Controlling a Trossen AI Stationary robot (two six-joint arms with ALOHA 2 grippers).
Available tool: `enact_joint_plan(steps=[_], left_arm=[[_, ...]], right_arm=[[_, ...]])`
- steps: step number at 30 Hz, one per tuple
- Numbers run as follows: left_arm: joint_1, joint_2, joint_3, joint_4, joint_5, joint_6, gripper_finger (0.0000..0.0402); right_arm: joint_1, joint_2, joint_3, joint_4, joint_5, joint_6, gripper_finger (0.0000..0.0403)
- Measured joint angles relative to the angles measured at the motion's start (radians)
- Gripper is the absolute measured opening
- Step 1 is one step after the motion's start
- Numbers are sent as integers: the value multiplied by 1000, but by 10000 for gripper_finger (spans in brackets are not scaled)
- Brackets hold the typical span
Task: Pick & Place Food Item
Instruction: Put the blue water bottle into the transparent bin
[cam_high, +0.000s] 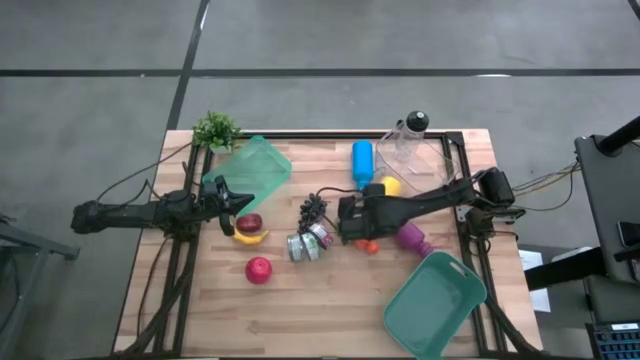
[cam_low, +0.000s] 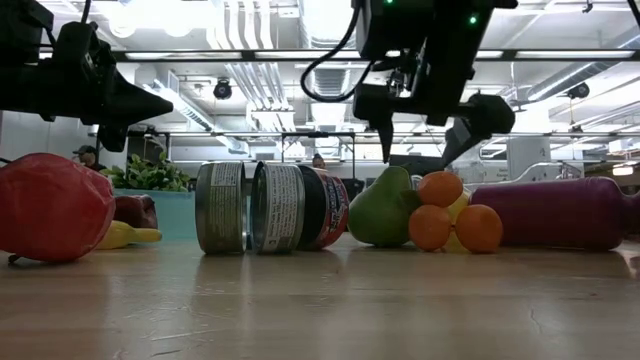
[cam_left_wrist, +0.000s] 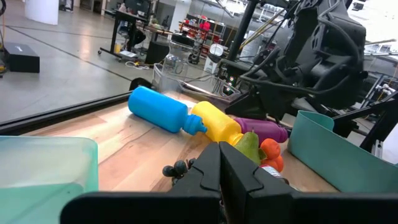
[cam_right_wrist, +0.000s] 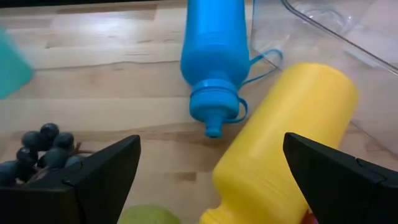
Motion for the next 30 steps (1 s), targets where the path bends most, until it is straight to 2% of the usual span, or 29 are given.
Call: enact_joint_plan(steps=[8,11,15,23,30], left_arm=[[0,0,0,0,0,0,1],[0,0,0,0,0,0,1],[0,0,0,0,0,0,1],[0,0,0,0,0,0,1],[0,0,0,0,0,0,1]], right_arm=[[-37,5,-11,21,-1,0,391],[-57,8,-12,33,-36,-17,391],[-87,20,-14,45,-77,-69,391],[-123,24,-14,76,-82,-119,391],[-167,24,-32,151,-90,-226,391]])
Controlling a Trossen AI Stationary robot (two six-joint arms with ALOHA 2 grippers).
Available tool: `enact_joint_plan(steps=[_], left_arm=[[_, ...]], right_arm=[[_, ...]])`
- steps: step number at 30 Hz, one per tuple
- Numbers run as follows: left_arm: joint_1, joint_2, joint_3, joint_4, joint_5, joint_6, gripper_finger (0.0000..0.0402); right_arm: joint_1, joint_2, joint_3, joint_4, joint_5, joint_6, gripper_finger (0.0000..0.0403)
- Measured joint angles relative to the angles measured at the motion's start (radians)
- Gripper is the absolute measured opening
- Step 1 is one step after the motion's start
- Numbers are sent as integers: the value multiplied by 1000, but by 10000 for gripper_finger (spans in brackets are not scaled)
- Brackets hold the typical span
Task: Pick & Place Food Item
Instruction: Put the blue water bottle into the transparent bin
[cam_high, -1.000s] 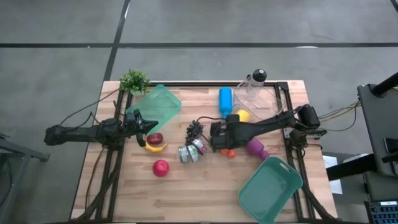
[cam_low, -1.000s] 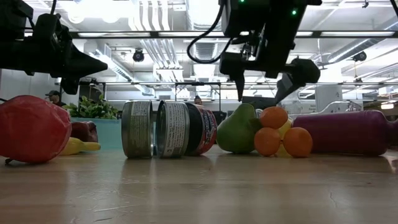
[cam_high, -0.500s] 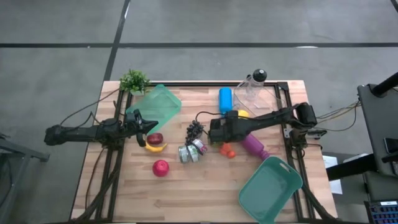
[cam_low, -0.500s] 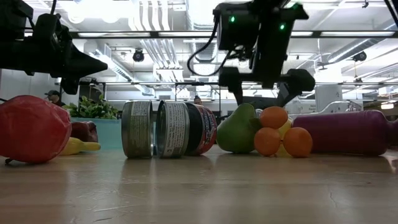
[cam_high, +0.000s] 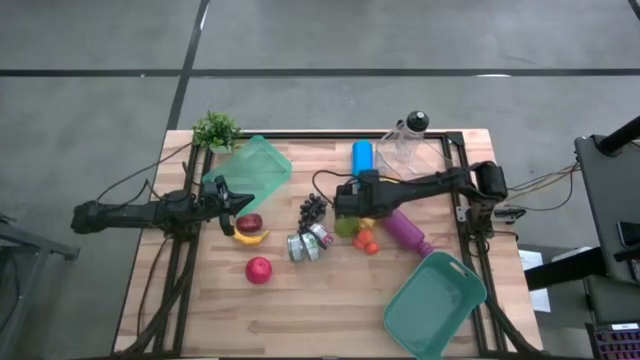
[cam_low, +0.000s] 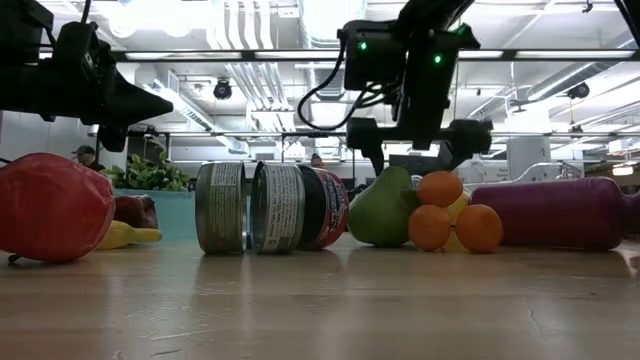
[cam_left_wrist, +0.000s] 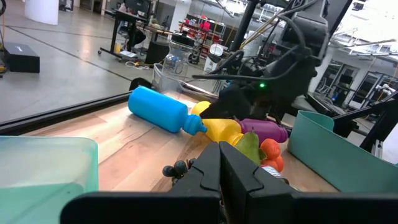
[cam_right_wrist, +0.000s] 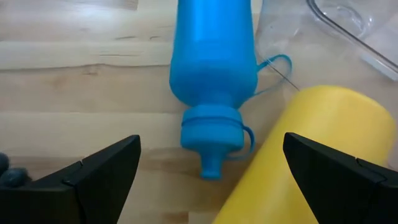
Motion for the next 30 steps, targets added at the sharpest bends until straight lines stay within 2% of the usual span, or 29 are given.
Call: enact_joint_plan(steps=[6,12,22,30], left_arm=[[0,0,0,0,0,0,1],[0,0,0,0,0,0,1],[0,0,0,0,0,0,1],[0,0,0,0,0,0,1]], right_arm=[[-27,0,-43,96,-26,-62,391],[-30,0,-90,132,-22,-35,391],[-48,0,-192,286,-25,-29,391],[-63,0,-211,307,-38,-34,391]])
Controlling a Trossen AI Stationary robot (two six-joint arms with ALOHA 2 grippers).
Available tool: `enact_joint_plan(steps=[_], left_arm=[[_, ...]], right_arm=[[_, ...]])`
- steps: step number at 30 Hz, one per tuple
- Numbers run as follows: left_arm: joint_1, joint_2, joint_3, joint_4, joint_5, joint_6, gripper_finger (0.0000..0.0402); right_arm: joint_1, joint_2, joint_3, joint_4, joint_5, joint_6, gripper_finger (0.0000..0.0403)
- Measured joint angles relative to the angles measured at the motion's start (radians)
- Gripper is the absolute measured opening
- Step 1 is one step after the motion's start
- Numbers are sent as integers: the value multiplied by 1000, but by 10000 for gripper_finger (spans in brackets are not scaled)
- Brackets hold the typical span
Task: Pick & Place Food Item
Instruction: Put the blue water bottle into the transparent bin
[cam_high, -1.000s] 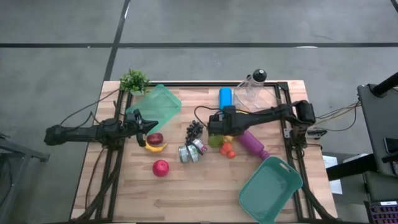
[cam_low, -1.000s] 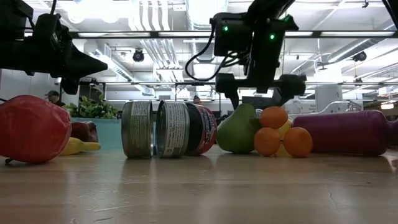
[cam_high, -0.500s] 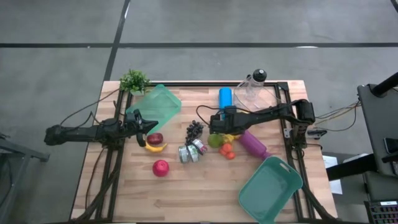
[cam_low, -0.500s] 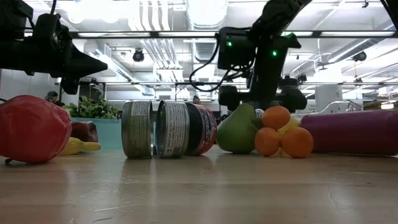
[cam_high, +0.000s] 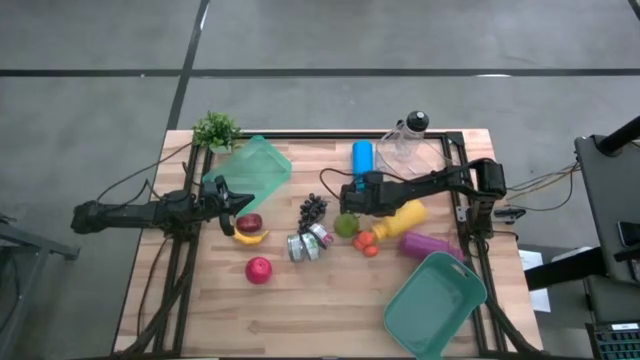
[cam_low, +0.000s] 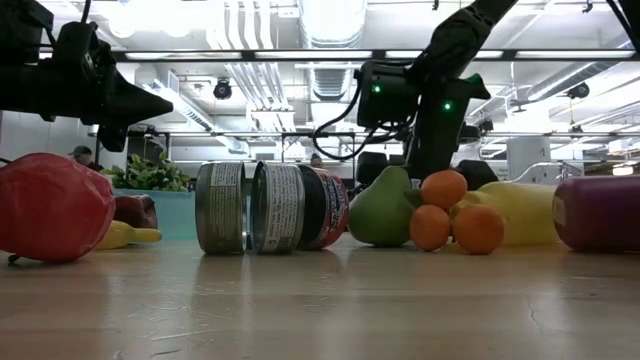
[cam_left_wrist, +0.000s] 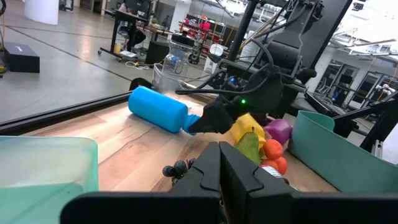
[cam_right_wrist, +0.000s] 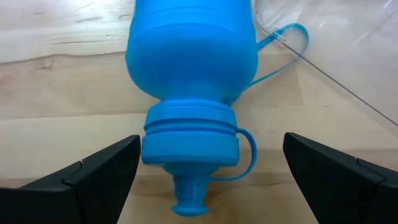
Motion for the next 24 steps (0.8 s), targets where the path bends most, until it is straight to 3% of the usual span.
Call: enact_joint_plan(steps=[14,24], left_arm=[[0,0,0,0,0,0,1],[0,0,0,0,0,0,1]], right_arm=[[-35,0,4,52,-56,-119,391],[-46,23,8,44,-74,-112,391]])
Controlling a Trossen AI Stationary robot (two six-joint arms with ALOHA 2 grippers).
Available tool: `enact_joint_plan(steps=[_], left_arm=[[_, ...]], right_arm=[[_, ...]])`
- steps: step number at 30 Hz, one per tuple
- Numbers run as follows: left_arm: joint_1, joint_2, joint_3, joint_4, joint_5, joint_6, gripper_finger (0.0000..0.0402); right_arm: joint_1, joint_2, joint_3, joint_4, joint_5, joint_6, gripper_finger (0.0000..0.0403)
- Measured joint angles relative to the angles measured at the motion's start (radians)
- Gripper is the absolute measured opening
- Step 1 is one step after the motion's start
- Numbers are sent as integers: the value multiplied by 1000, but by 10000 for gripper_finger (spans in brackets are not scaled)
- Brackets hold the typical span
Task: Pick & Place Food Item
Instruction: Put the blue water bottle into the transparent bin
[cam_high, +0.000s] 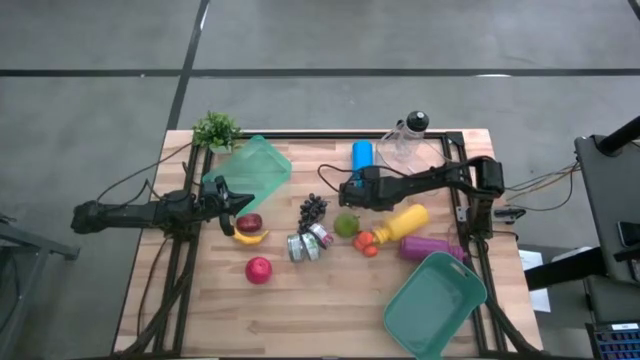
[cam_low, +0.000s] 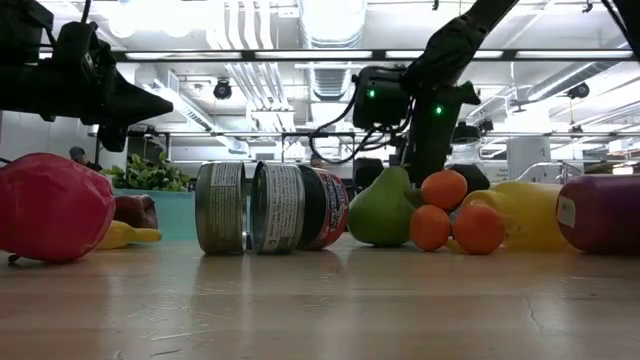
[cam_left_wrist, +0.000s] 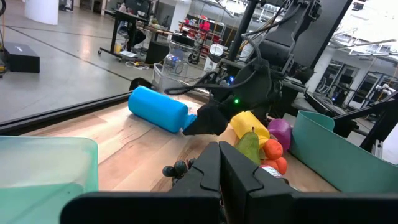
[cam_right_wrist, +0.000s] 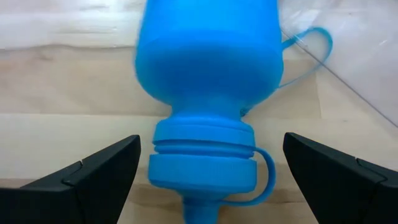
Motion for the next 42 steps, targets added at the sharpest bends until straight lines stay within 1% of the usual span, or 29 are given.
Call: enact_joint_plan(steps=[3,7,13,22,26,34,37,42], left_arm=[[0,0,0,0,0,0,1],[0,0,0,0,0,0,1],[0,0,0,0,0,0,1],[0,0,0,0,0,0,1],[0,0,0,0,0,0,1],[0,0,0,0,0,0,1],[0,0,0,0,0,0,1],[0,0,0,0,0,0,1]], right_arm=[[1,46,22,-4,-9,5,391],[4,87,78,-33,6,-1,391],[8,107,146,-149,29,21,391],[24,80,121,-161,41,85,391],[29,79,115,-152,23,91,391],[30,79,109,-152,22,92,390],[30,79,109,-148,22,96,375],[31,79,109,-145,22,101,314]])
